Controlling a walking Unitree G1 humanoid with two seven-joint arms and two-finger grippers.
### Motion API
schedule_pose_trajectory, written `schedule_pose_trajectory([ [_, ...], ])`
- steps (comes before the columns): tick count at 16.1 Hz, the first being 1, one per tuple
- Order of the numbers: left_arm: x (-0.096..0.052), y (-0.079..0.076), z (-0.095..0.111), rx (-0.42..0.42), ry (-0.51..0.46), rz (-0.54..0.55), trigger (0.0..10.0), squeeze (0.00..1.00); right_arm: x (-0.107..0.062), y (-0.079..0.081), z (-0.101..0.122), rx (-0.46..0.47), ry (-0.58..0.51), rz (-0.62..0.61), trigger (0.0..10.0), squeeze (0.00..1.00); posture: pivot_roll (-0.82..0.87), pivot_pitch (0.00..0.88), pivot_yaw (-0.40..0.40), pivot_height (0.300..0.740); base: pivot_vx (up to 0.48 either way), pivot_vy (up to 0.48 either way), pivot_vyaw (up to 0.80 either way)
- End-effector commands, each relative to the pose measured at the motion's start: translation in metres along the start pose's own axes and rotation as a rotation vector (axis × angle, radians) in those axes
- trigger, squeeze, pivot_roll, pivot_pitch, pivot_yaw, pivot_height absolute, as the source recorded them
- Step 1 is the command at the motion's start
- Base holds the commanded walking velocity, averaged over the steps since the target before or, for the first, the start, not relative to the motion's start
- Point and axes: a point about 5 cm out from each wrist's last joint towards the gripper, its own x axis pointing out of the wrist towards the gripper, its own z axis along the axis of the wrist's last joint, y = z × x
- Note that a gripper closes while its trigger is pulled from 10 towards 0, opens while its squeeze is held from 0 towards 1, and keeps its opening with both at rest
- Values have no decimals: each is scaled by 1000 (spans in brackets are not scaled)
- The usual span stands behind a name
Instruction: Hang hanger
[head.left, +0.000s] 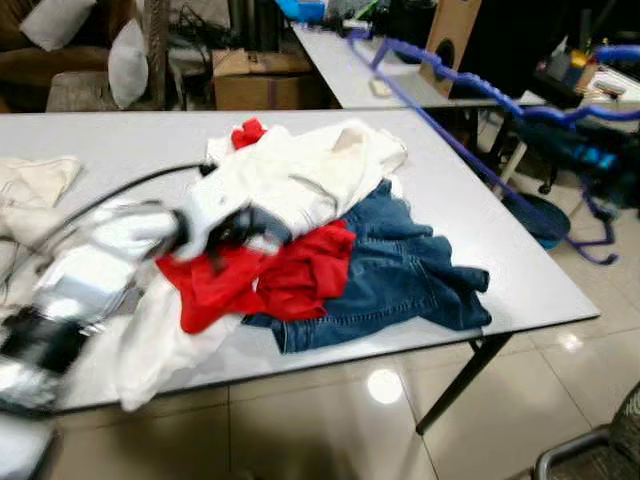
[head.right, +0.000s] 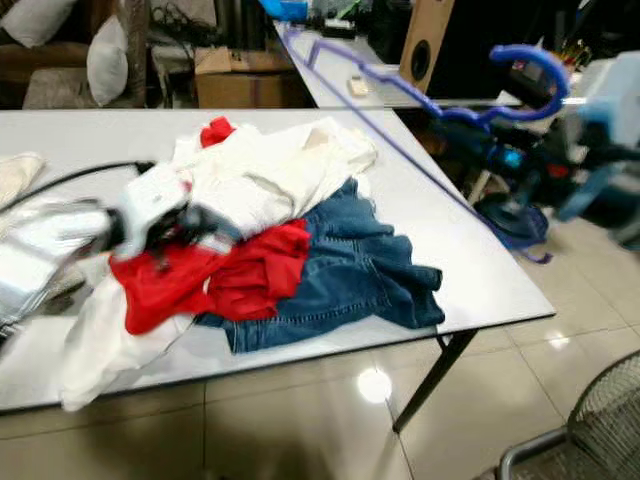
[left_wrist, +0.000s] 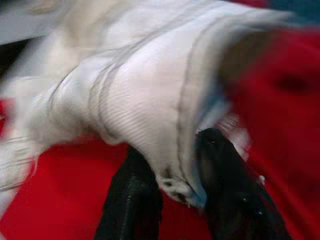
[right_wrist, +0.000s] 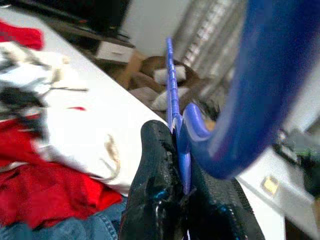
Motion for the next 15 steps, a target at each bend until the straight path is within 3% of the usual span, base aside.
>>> schedule_pose_trajectory([
  [1, -4, -6, 3, -25, -31, -89, 10000, 1000, 5, 1, -11, 30, 80, -53, 10000, 0, -49, 0, -49, 740, 0, 0, 0],
  [2, -11, -4, 5, -59, -84, -101, 10000, 1000, 9, 0, -19, 35, 121, -98, 10000, 0, -49, 0, -49, 740, 0, 0, 0],
  [3, -18, -4, 9, -91, -142, -127, 10000, 1000, 14, -3, -24, 98, 108, -166, 10000, 0, -48, 0, -46, 740, 0, 0, 0],
  [5, -37, 0, 21, -215, -361, -168, 10000, 1000, 26, -1, -21, 171, 40, -255, 10000, 0, -44, 0, -44, 740, 0, 0, 0],
  [10, -66, 5, 13, -369, -585, -182, 10000, 1000, 45, 14, -14, 223, -37, -321, 10000, 0, -40, 0, -40, 740, 0, 0, 0],
  [11, -71, 11, 16, -403, -671, -93, 10000, 1000, 51, 22, -14, 247, -47, -336, 10000, 0, -43, 0, -38, 740, 0, 0, 0],
  [12, -69, 20, 19, -406, -713, 96, 10000, 1000, 58, 30, -13, 270, -53, -361, 10000, 0, -46, 0, -32, 740, 0, 0, 0],
  [14, -61, 20, 19, -380, -656, 208, 10000, 953, 63, 37, -13, 231, -25, -380, 10000, 0, -50, 0, -28, 740, 0, 0, 0],
  [15, -52, 16, 23, -363, -648, 315, 10000, 408, 66, 39, -14, 234, -16, -430, 10000, 0, -51, 0, -25, 740, 0, 0, 0],
])
